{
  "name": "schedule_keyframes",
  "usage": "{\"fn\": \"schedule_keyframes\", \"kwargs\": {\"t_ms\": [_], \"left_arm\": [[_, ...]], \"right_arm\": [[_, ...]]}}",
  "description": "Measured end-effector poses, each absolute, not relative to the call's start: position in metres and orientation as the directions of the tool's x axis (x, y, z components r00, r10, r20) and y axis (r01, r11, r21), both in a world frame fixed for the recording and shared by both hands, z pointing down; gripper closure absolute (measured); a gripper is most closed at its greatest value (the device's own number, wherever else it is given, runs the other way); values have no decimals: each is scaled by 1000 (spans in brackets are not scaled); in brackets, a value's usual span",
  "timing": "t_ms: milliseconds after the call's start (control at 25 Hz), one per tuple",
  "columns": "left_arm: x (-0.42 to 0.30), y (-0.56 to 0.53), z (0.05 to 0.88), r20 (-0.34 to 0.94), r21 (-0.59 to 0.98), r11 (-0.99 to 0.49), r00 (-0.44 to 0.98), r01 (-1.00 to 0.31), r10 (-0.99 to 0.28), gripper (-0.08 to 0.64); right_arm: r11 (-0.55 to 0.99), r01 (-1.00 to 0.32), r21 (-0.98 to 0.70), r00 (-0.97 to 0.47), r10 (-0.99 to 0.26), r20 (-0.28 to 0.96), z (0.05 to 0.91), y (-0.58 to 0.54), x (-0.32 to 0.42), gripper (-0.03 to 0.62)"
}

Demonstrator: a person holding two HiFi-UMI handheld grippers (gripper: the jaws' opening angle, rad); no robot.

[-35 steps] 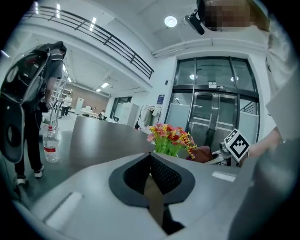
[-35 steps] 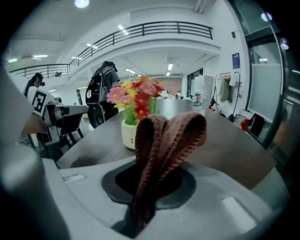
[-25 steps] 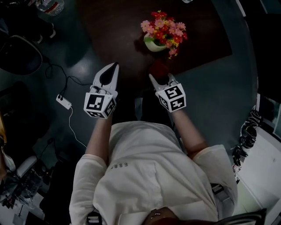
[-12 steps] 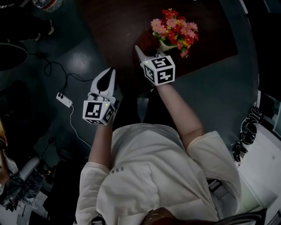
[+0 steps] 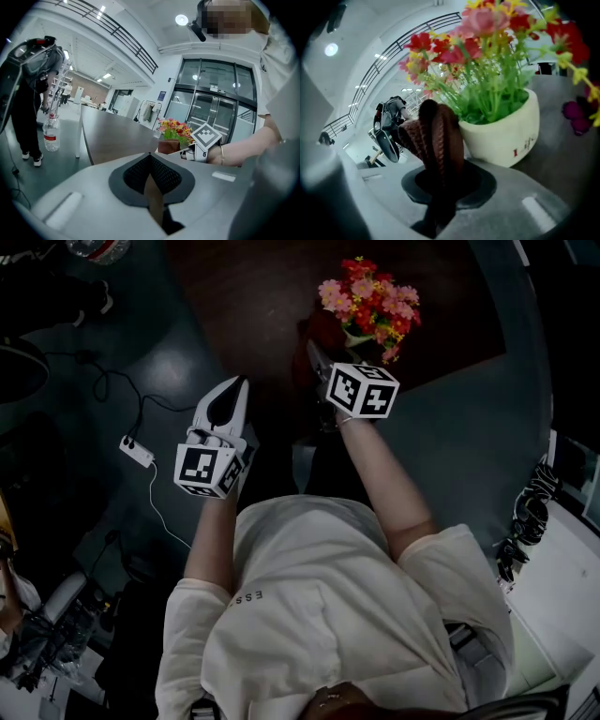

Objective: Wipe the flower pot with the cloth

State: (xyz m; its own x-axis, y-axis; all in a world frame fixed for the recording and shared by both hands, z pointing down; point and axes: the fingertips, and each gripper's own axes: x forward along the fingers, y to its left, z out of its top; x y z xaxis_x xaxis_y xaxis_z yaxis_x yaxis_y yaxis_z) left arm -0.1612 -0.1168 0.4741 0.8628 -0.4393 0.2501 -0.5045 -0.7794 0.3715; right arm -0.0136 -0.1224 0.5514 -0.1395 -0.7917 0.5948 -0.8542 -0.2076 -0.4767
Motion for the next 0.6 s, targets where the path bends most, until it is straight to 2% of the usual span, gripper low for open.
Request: {"fn": "schedule_keyframes", "kwargs": {"t_ms": [600], "left_arm": [[-92,-94,457,198,305,-879,927,-366,-318,546]], "right_arm": [[-239,-907,-346,-66,-731,679,548,-37,51,545]]}}
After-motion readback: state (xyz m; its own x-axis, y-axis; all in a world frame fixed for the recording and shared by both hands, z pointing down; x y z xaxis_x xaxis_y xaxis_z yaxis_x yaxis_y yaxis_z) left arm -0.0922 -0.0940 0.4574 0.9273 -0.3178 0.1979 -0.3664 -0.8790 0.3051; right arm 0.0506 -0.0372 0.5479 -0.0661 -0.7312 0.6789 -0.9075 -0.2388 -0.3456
